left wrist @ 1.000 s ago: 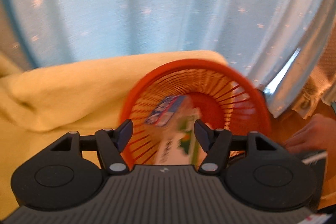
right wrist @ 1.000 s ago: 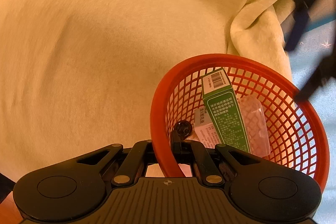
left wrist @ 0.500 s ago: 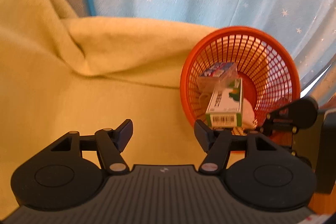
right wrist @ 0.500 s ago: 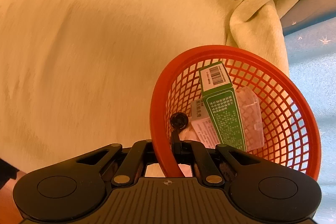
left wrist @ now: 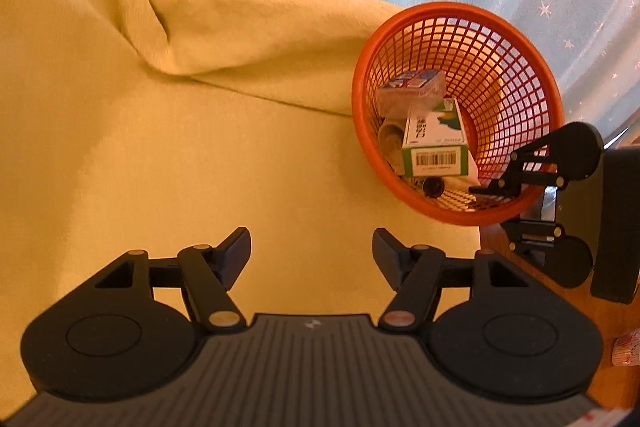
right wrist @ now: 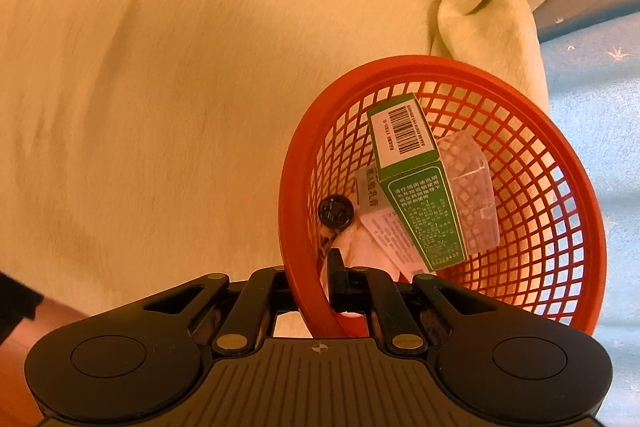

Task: Organize objects
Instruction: 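Lower the orange basket with the right gripper and set it on the floor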

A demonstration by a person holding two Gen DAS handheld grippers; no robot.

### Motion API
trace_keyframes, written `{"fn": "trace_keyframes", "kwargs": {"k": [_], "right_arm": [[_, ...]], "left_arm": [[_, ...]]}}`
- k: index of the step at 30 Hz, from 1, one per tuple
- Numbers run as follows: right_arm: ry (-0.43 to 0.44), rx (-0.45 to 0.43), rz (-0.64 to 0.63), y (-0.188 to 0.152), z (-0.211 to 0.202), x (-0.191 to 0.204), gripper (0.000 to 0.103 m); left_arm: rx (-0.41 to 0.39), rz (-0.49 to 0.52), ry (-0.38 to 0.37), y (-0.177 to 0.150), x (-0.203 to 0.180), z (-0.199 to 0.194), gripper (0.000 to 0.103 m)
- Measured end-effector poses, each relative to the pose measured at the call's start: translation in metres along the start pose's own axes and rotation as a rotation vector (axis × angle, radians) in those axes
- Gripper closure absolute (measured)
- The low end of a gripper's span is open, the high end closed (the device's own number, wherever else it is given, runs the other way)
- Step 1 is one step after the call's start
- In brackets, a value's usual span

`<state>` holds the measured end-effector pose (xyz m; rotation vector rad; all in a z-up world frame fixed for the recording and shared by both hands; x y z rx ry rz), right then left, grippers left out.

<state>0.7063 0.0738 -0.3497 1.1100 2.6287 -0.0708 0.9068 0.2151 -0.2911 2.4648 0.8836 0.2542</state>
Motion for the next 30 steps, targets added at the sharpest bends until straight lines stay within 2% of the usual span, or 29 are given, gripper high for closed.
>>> {"fn": "trace_keyframes", "kwargs": {"k": [16, 25, 30], "right_arm": [[-0.001, 0.123, -0.062, -0.027, 0.012, -0.009, 0.101], [0.013, 0.085, -0.089, -0.022, 0.004, -0.020, 0.101], [0.036, 0.057, -0.110, -0.020, -0.004, -0.006, 0.100]], "left_arm": [[0.028, -0.018, -0.003, -0.014, -0.003, -0.003, 0.039], [0.054, -0.043, -0.008, -0.032, -0.004, -0.011, 0.039], [0.070, -0.067, -0.004, -0.042, 0.000, -0.014, 0.039]]}}
Point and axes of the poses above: each gripper's, at about its wrist camera, not at the fingertips, and z roughly the way its jaws point, x to its left, y to its top, the point moved 2 cm from there along z, roughly the way its jaws point, and after that the axes turned 13 degrees about y, right-handed, at the moved point
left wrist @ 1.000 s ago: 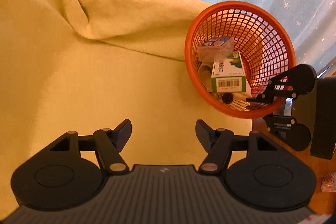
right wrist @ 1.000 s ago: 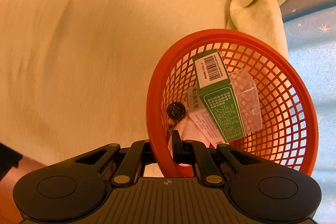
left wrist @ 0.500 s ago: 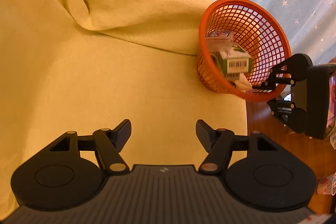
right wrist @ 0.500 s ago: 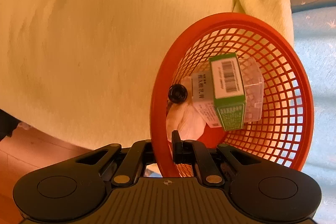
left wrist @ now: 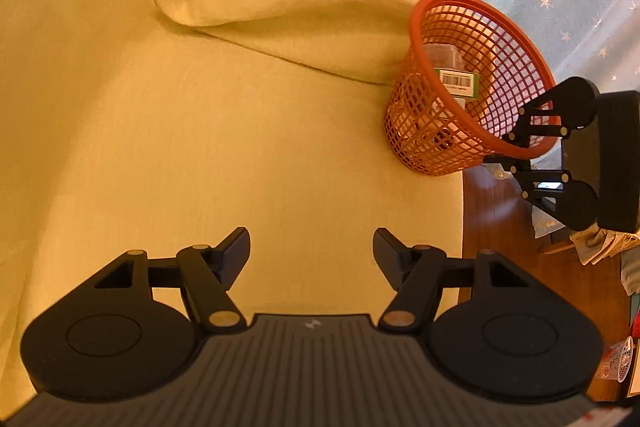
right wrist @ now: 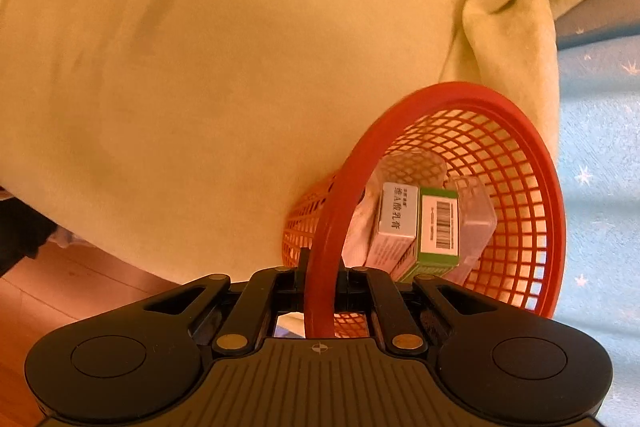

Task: Organize objects
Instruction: 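Lower the orange basket with the right gripper and set it on the floor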

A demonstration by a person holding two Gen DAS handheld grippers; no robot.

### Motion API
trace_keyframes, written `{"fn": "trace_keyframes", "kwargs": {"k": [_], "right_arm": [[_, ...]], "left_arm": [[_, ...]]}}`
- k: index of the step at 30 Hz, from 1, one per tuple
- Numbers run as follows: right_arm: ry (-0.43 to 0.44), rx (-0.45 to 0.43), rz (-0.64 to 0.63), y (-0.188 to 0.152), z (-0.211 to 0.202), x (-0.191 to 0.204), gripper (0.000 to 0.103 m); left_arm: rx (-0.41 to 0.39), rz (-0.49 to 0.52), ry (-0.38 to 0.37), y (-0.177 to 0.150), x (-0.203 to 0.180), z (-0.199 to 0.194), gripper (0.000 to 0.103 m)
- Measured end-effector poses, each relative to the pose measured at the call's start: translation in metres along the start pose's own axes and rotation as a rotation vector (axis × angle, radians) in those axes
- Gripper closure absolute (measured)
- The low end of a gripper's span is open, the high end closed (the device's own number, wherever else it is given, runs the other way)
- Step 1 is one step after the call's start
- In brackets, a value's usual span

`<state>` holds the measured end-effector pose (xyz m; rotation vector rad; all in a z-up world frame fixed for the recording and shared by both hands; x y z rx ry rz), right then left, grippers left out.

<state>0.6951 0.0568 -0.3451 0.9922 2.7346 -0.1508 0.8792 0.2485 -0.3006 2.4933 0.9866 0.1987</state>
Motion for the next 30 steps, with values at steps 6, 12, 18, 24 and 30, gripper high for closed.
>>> {"fn": "trace_keyframes", "kwargs": {"k": [6, 12, 18, 24, 30], "right_arm": [[0.031, -0.018, 0.000, 0.002, -0.012, 0.018, 0.100], [0.050, -0.036, -0.008, 0.010, -0.030, 0.040, 0.100], [0.043, -0.046, -0.009, 0.007, -0.055, 0.069, 0.100], [0.041, -0.048, -0.018, 0.005, -0.074, 0.090, 0.100], [0.060, -0.055, -0.030, -0.012, -0.092, 0.107, 0.100]], "left_arm": [[0.017, -0.013, 0.005, -0.012, 0.003, -0.008, 0.039], [0.016, -0.031, 0.019, -0.021, 0.001, -0.022, 0.039], [0.011, -0.022, 0.031, -0.029, -0.007, -0.031, 0.036], [-0.003, 0.004, 0.051, -0.044, -0.023, -0.053, 0.029], [-0.014, -0.006, 0.077, -0.057, -0.045, -0.070, 0.019]]}}
Point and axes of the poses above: each gripper's, at about its wrist camera, not at the fingertips, and z roughly the way its jaws point, x to its left, y to its top, the point moved 2 cm from there along z, roughly the way its jaws point, and after that the axes turned 13 degrees about y, right-handed, at the moved point
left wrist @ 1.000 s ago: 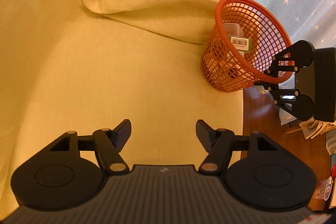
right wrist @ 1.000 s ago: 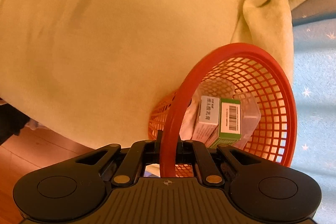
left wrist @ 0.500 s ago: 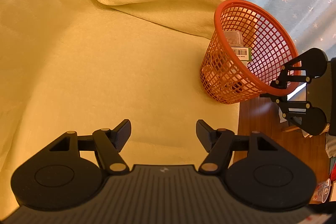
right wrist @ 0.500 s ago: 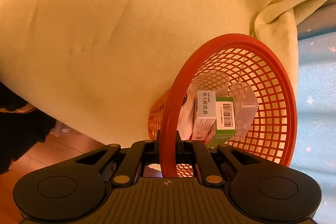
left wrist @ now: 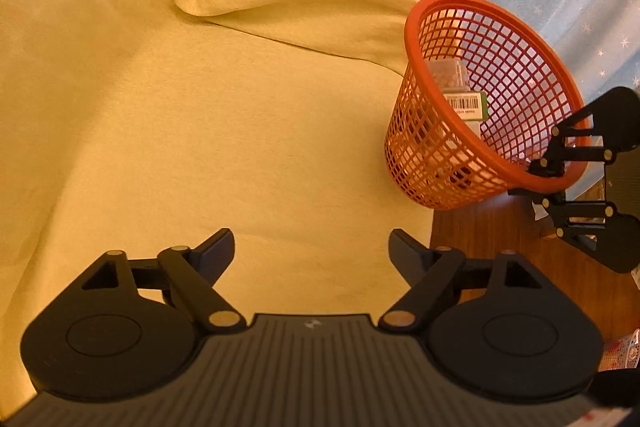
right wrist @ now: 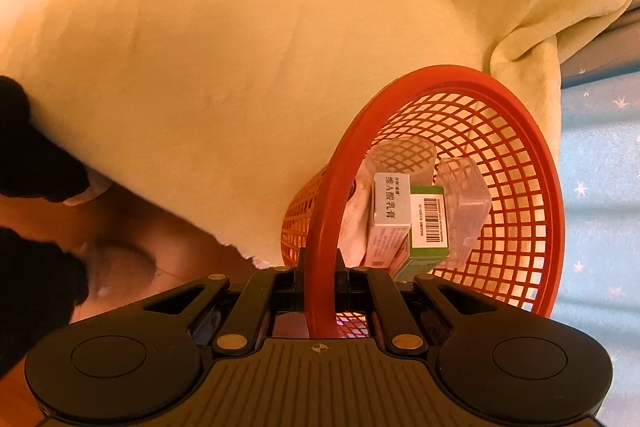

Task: Organize objects
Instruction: 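Lower the orange basket with the right gripper and set it on the floor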

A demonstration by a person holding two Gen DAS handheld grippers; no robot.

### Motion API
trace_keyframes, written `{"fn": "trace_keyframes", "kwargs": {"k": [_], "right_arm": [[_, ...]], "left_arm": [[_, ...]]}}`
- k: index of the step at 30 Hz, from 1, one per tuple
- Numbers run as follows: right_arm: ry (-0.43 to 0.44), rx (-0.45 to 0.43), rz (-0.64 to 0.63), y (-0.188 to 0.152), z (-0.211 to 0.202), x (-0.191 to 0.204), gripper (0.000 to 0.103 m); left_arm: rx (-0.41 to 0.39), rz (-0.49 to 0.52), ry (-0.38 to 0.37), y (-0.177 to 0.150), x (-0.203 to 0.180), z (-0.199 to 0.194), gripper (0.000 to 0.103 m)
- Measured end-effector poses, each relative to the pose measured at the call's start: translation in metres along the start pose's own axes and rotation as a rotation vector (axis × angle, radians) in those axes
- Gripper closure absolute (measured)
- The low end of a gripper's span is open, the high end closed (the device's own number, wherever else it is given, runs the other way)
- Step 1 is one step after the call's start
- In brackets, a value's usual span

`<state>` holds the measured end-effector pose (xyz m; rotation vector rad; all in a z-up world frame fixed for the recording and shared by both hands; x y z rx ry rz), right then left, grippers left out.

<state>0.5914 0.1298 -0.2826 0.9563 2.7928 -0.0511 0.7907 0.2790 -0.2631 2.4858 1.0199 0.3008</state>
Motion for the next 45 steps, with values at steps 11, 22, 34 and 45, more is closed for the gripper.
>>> {"fn": "trace_keyframes", "kwargs": {"k": [11, 22, 34, 45], "right_arm": [[0.020, -0.052, -0.096, -0.071, -0.007, 0.039, 0.099], [0.032, -0.090, -0.302, -0.170, 0.005, 0.064, 0.099], [0.041, -0.026, -0.258, -0.230, 0.028, 0.096, 0.098], [0.038, -0.003, -0.154, -0.248, 0.104, 0.099, 0.098]], "left_arm": [[-0.018, -0.092, 0.103, -0.022, -0.077, -0.033, 0.013], [0.024, -0.297, 0.259, -0.066, -0.184, -0.067, 0.011], [0.083, -0.367, 0.210, -0.099, -0.247, -0.063, 0.009], [0.089, -0.343, 0.193, -0.126, -0.283, 0.000, 0.009]]}}
Point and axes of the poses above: each gripper's, at about its wrist camera, not at the fingertips, and z roughly the way its jaws point, x to its left, y to its top, the point moved 2 cm from there along z, roughly the way its jaws point, and after that the axes turned 13 degrees about y, right-handed, at the moved point
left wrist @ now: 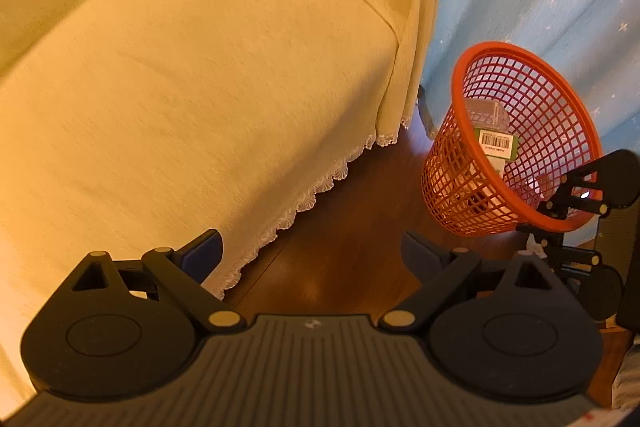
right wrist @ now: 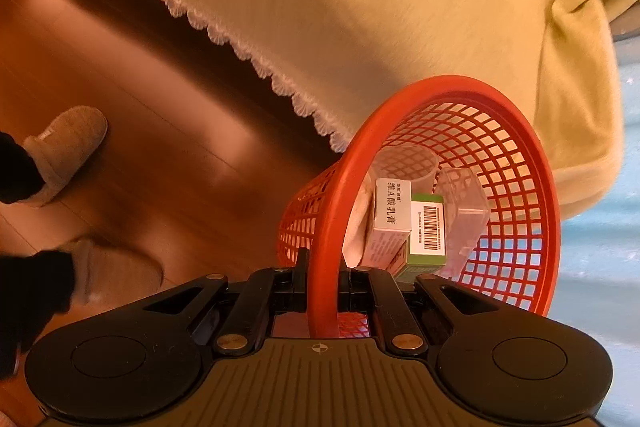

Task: Organize objects
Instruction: 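Lower the orange basket with the right gripper and set it on the floor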

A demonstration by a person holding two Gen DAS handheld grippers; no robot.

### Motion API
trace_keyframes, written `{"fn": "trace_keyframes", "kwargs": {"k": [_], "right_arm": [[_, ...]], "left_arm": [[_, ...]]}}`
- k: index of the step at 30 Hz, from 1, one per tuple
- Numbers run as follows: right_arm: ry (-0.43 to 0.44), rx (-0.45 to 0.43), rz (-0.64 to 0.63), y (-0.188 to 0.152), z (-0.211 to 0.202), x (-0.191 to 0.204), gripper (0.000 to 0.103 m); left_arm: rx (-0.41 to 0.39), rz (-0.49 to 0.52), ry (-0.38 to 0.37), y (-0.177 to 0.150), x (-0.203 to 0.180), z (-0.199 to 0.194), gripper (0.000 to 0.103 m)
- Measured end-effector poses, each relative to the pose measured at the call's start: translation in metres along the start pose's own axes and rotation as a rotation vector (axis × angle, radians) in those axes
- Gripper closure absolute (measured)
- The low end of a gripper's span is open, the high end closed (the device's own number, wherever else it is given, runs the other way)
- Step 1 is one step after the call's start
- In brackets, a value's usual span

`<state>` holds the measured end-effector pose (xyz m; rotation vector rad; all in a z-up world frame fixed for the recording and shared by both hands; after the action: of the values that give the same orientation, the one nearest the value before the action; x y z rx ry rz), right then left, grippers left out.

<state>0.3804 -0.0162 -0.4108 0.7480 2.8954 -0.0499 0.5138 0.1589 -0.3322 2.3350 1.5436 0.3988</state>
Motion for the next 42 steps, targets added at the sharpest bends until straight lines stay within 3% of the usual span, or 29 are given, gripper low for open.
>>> {"fn": "trace_keyframes", "kwargs": {"k": [5, 13, 18, 23, 34, 35, 38, 42], "right_arm": [[0.019, -0.014, -0.033, -0.008, 0.065, -0.005, 0.098], [0.044, -0.037, -0.047, -0.017, 0.208, -0.024, 0.098], [0.048, -0.031, -0.051, -0.011, 0.288, -0.038, 0.098], [0.033, -0.023, -0.045, -0.006, 0.341, -0.048, 0.097], [0.007, -0.087, 0.029, -0.005, 0.360, -0.047, 0.095], [0.009, -0.090, 0.043, -0.005, 0.361, -0.048, 0.092], [0.042, -0.108, 0.108, -0.008, 0.354, -0.052, 0.053], [0.057, -0.145, 0.150, -0.014, 0.321, -0.048, 0.049]], "left_arm": [[-0.016, -0.048, 0.012, -0.012, -0.023, 0.039, 0.007], [-0.041, -0.121, 0.043, -0.041, -0.063, 0.147, 0.007], [-0.040, -0.141, 0.055, -0.064, -0.071, 0.203, 0.007], [-0.027, -0.152, 0.069, -0.085, -0.071, 0.240, 0.007], [0.005, -0.144, 0.073, -0.097, -0.065, 0.257, 0.007], [0.006, -0.143, 0.073, -0.096, -0.064, 0.254, 0.007], [0.002, -0.139, 0.070, -0.093, -0.063, 0.246, 0.007], [0.004, -0.137, 0.072, -0.089, -0.060, 0.220, 0.007]]}}
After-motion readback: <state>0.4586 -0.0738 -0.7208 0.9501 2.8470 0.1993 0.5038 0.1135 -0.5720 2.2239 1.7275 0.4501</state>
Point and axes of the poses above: each gripper's, at about its wrist camera, not at the fingertips, and z roughly the way its jaws point, x to its left, y to its top, the point moved 2 cm from there along z, roughly the way its jaws point, and after that the axes turned 13 degrees about y, right-handed, at the moved point
